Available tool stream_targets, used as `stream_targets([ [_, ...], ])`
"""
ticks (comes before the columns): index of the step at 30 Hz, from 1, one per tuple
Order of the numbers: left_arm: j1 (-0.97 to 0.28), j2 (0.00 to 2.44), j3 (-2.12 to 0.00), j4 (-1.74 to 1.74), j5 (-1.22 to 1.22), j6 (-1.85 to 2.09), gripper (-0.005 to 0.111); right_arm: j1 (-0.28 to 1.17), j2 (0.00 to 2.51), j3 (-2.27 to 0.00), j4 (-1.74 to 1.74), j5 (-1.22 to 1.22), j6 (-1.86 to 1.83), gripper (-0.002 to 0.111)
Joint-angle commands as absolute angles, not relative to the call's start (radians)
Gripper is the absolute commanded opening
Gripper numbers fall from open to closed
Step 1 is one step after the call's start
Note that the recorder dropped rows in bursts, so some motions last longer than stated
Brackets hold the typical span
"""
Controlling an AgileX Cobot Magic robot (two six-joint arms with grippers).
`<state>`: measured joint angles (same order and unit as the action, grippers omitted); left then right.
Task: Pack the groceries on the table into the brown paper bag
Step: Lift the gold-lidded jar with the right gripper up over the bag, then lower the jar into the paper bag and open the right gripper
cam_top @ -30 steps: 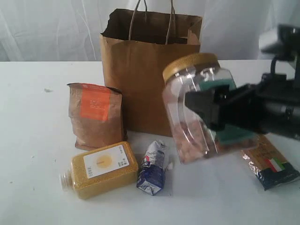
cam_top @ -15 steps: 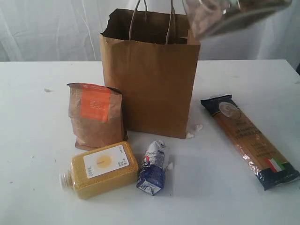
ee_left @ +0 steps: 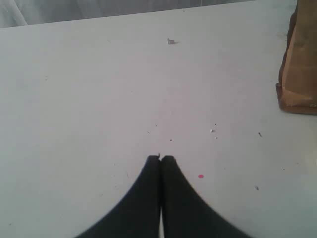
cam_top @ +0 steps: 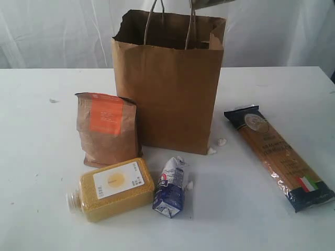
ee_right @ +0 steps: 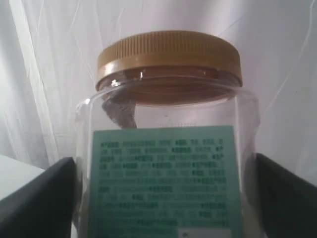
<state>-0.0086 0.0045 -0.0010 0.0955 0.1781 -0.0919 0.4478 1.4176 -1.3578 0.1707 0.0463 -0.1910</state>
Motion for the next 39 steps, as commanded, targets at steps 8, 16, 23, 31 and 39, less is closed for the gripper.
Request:
stream_targets([
  [8, -0.014, 0.000, 0.000, 0.095, 0.176, -0.090, 0.000, 0.448, 1.458, -1.375, 0.167, -0.063, -0.059, 0.000],
  [16, -0.014, 0.000, 0.000, 0.095, 0.176, -0.090, 0.000, 0.512, 1.497, -1.375, 0.156, -0.074, -0.105, 0.000],
  [23, -0.014, 0.000, 0.000, 0.095, 0.176, -0.090, 0.000, 0.512, 1.547, -1.375, 0.158, -0.085, -0.103, 0.000],
  [31, -0.014, 0.000, 0.000, 0.095, 0.176, -0.090, 0.000, 0.512, 1.579, -1.375, 0.158, -0.101, -0.073, 0.000],
  [39, -0.014, 0.000, 0.000, 0.095, 0.176, -0.090, 0.000, 0.517, 1.613, -1.375, 0.158, -0.111, -0.073, 0.000],
])
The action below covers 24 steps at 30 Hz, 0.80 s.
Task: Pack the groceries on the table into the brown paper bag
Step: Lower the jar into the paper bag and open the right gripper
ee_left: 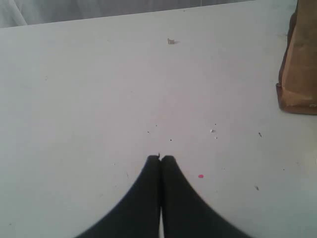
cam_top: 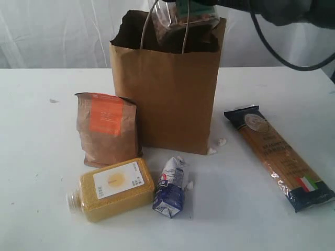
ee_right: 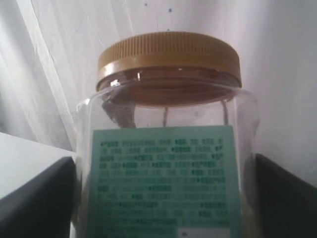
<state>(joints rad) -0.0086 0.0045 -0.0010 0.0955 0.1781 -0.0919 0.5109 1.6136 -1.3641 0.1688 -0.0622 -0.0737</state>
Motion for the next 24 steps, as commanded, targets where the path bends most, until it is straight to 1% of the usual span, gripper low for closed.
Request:
stream_targets([
  [1, -0.014, 0.000, 0.000, 0.095, 0.176, -0.090, 0.000, 0.517, 1.613, -1.375, 0.158, -0.111, -0.075, 0.000],
  [8, -0.014, 0.000, 0.000, 0.095, 0.176, -0.090, 0.000, 0.517, 1.615, -1.375, 0.156, -0.074, -0.242, 0.000],
  [16, -0.014, 0.000, 0.000, 0.095, 0.176, -0.090, 0.000, 0.517, 1.617, -1.375, 0.156, -0.038, -0.318, 0.000],
  [20, -0.014, 0.000, 0.000, 0.095, 0.176, -0.090, 0.000, 0.517, 1.617, -1.375, 0.156, 0.020, -0.319, 0.000],
  [24, -0.014, 0.000, 0.000, 0.095, 0.176, -0.090, 0.000, 0.517, 1.617, -1.375, 0.156, 0.093, -0.405, 0.000],
])
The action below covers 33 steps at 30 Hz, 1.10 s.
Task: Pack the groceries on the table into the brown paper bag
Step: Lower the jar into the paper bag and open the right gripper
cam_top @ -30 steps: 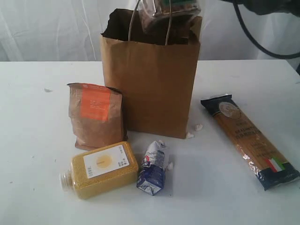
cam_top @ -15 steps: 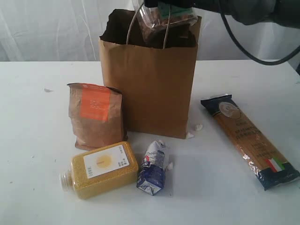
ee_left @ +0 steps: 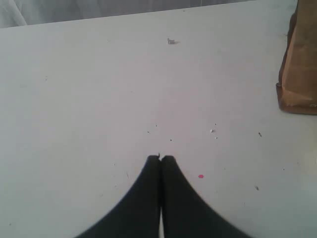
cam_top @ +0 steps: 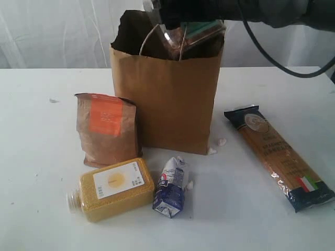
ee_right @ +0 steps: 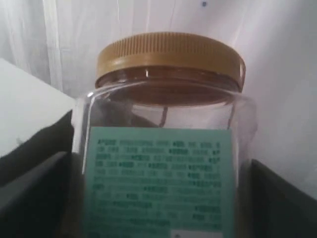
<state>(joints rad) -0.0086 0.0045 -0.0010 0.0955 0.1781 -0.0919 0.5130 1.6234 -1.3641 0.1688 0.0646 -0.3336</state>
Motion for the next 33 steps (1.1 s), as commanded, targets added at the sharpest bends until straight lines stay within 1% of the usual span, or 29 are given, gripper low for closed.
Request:
stream_targets([
  [1, -0.014, 0.000, 0.000, 0.095, 0.176, -0.090, 0.000, 0.517, 1.617, -1.375, 0.156, 0.097, -0.412, 0.002],
  [2, -0.014, 0.000, 0.000, 0.095, 0.176, -0.090, 0.000, 0.517, 1.617, -1.375, 0.156, 0.097, -0.418, 0.004],
  [3, -0.014, 0.000, 0.000, 0.095, 0.176, -0.090, 0.000, 0.517, 1.617, -1.375, 0.156, 0.091, -0.420, 0.010],
  [7, -0.014, 0.000, 0.000, 0.095, 0.176, -0.090, 0.000, 0.517, 1.632, -1.375, 0.156, 0.106, -0.420, 0.024],
  [8, -0.014, 0.000, 0.000, 0.095, 0.176, -0.090, 0.000, 0.517, 1.640, -1.375, 0.156, 0.120, -0.420, 0.025],
  [19, -0.014, 0.000, 0.000, 0.095, 0.176, -0.090, 0.000, 0.517, 1.665, -1.375, 0.158, 0.136, -0.410, 0.025],
  [22, -0.014, 0.000, 0.000, 0.095, 0.176, -0.090, 0.000, 0.517, 1.665, -1.375, 0.163, 0.136, -0.359, 0.025],
  [27, -0.014, 0.000, 0.000, 0.095, 0.176, -0.090, 0.000, 0.517, 1.665, -1.375, 0.156, 0.239, -0.359, 0.025],
  [33, -0.014, 0.000, 0.000, 0.095, 0.176, -0.090, 0.000, 0.517, 1.665, -1.375, 0.136, 0.235, -0.363, 0.025],
])
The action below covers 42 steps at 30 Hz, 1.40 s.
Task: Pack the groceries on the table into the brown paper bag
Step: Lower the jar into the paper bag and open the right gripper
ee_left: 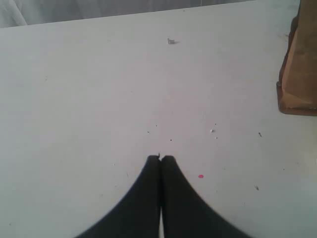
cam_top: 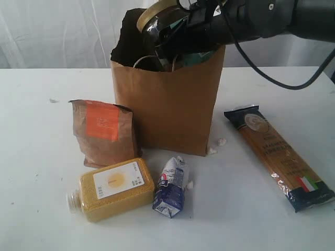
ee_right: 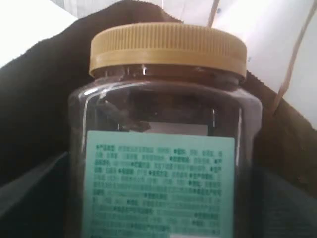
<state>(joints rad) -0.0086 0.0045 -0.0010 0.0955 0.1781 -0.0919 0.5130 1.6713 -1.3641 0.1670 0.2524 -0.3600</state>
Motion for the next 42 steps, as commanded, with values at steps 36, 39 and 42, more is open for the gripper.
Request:
stream_targets([
  [36, -0.014, 0.000, 0.000, 0.095, 0.176, -0.090, 0.000, 0.517, 1.665, -1.375, 0.025, 0.216, -0.355, 0.075],
  [39, -0.014, 0.000, 0.000, 0.095, 0.176, -0.090, 0.000, 0.517, 1.665, -1.375, 0.025, 0.224, -0.350, 0.085],
  [42, -0.014, 0.000, 0.000, 0.095, 0.176, -0.090, 0.000, 0.517, 1.665, -1.375, 0.025, 0.224, -0.330, 0.093],
])
